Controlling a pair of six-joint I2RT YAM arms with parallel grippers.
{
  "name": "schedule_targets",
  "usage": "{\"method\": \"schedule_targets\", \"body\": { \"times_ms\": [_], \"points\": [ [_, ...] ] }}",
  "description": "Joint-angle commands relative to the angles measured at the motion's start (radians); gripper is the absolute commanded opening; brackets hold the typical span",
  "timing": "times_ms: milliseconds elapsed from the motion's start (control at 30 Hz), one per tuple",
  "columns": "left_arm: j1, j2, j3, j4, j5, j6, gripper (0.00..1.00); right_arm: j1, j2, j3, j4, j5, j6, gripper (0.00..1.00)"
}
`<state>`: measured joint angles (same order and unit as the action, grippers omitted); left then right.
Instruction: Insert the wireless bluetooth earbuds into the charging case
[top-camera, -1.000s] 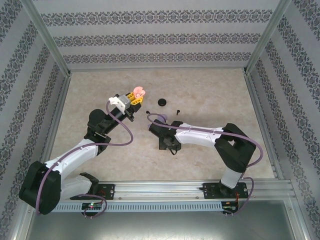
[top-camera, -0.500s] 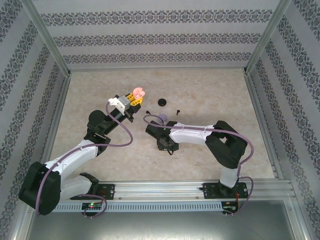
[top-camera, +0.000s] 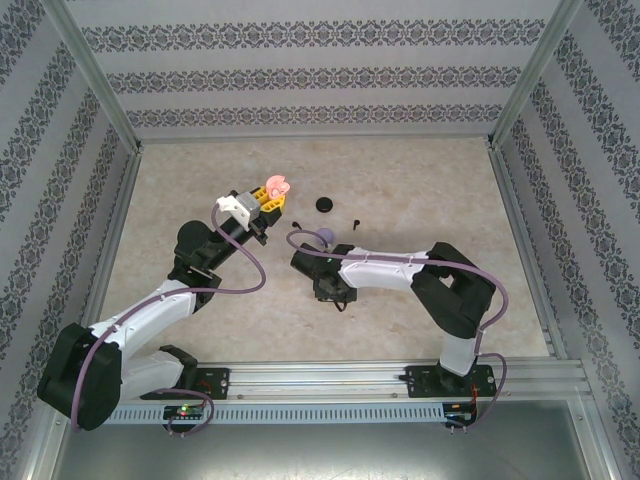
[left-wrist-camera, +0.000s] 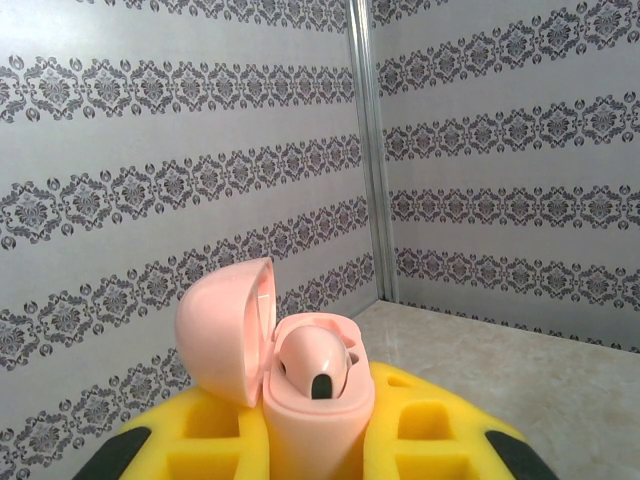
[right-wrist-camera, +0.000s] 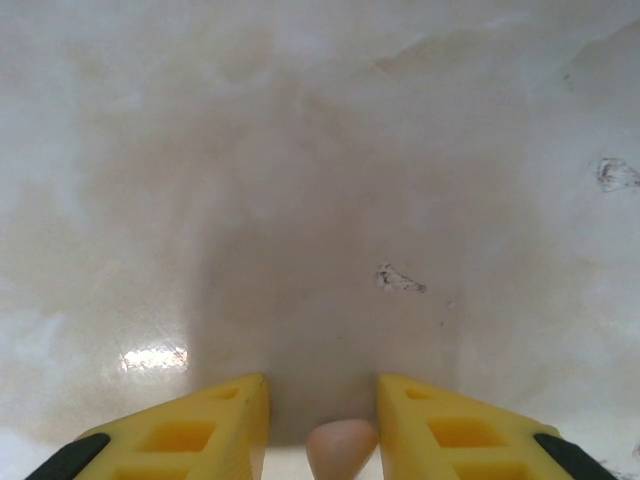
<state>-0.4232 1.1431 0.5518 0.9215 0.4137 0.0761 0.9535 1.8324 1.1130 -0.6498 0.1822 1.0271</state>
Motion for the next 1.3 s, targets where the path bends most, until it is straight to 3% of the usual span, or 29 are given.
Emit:
{"method": "schedule_targets", "body": {
  "times_ms": [0,667,1267],
  "points": [
    [0.011,-0.025,0.0,0.045,0.01,-0.016,0.0,0.012,-0.013,-0.05,-0.027,0.002,0.028,0.35],
    [0.011,-0.013,0.029,0.011,0.026,-0.021,0.0,0.012,-0.055,-0.096,0.004,-0.008,0.015,0.33],
    [0.01,0.006,0.042,0.007,0.033,-0.034,0.0,0.019,-0.071,-0.097,0.019,-0.014,-0.005,0.17]
  ]
}}
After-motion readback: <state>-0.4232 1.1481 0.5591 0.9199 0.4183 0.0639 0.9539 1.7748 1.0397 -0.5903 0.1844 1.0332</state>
